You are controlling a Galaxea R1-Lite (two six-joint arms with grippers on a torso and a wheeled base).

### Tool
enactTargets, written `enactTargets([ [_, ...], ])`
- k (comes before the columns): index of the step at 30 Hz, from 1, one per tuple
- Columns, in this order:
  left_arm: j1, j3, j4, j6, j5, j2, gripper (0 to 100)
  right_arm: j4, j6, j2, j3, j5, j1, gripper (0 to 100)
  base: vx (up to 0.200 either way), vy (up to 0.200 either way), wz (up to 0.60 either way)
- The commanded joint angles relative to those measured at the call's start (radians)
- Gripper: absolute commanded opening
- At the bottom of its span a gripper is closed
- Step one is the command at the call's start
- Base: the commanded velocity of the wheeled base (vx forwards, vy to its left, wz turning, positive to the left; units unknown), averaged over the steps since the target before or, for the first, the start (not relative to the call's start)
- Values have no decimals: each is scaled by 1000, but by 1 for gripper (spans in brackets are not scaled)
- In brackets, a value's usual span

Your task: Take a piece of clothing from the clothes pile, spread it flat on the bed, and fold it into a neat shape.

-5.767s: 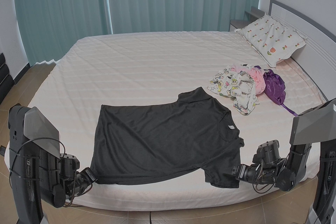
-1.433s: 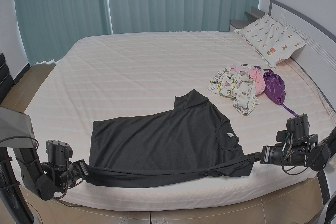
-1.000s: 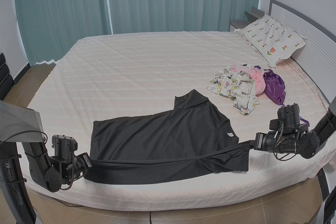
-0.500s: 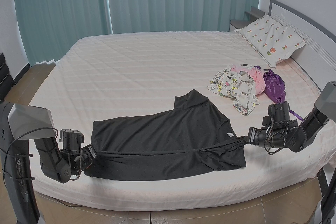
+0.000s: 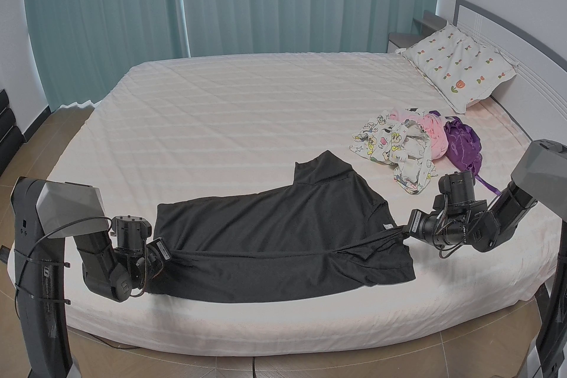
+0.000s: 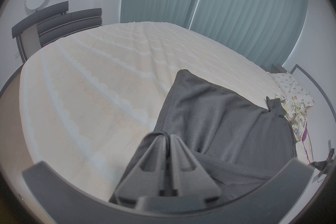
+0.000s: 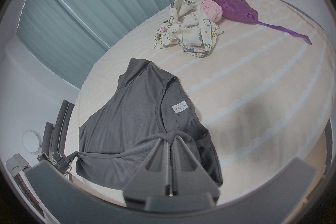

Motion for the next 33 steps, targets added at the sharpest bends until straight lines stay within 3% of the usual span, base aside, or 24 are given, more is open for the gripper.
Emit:
enactTargets([
  [1, 1, -51, -1, -10, 0, 43, 100, -3, 34, 56, -39, 4, -2, 100, 0, 0, 0],
  [5, 1, -61, -1, -23, 2, 52, 100, -3, 140, 102, -85, 1, 1, 100, 0, 0, 0],
  [7, 3, -60, -1, -24, 2, 52, 100, -3, 154, 103, -87, 1, -1, 100, 0, 0, 0],
  [12, 64, -17, -2, -38, 2, -4, 100, -3, 271, 73, -87, -8, 1, 100, 0, 0, 0],
  [16, 95, 45, -1, -115, -20, -84, 100, 5, 347, 56, -107, -8, 18, 100, 0, 0, 0],
  [19, 101, 127, -2, -175, -84, -141, 100, 9, 404, 80, -141, -10, 55, 100, 0, 0, 0],
  [24, 98, 218, -2, -276, -153, -188, 100, 3, 415, 165, -193, -48, 94, 100, 0, 0, 0],
  [28, 99, 233, -7, -299, -184, -172, 100, 11, 412, 232, -253, -94, 96, 100, 0, 0, 0],
  [33, 104, 242, -14, -305, -190, -135, 100, 16, 396, 251, -260, -99, 96, 100, 0, 0, 0],
])
